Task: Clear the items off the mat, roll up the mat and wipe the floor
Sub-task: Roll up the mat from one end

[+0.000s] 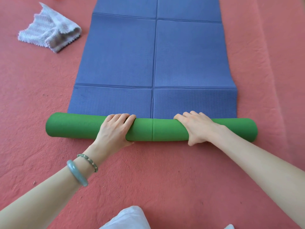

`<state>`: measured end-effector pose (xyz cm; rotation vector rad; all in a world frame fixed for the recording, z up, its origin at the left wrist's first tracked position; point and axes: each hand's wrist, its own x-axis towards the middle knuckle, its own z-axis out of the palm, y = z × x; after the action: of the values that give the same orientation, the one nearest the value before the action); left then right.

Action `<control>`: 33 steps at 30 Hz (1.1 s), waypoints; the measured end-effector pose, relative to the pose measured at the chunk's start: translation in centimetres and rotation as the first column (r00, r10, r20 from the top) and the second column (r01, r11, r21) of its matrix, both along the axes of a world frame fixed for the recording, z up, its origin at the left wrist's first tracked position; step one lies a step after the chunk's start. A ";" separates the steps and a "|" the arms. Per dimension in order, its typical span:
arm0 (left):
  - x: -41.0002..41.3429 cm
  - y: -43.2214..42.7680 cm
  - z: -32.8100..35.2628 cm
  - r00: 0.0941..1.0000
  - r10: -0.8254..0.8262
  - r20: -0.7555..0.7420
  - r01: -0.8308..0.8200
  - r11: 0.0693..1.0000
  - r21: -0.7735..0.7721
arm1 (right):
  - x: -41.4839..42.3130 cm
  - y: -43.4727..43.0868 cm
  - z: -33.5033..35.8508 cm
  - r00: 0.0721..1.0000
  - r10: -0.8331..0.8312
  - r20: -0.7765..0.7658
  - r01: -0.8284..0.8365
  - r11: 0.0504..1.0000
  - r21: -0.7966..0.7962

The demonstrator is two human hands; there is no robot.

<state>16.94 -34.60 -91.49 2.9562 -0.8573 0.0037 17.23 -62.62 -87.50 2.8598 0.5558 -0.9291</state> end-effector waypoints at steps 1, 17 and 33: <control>0.0 0.0 0.0 1.000 0.005 0.006 -0.005 1.000 -0.006 | 0.4 0.0 0.1 1.000 -0.002 -0.028 0.002 1.000 -0.003; 2.7 -0.5 1.1 0.994 0.057 -0.096 -0.046 0.992 0.115 | 0.9 -0.3 0.6 0.990 -0.131 0.047 0.132 0.991 -0.018; 3.4 -0.2 0.6 1.000 0.015 -0.023 -0.013 0.995 0.102 | 0.9 -1.4 -1.2 0.960 -0.093 0.263 0.110 0.993 -0.050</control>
<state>20.32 -34.75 -90.90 3.0493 -0.8590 -0.0767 18.14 -64.01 -88.66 2.9091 0.3483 -0.5550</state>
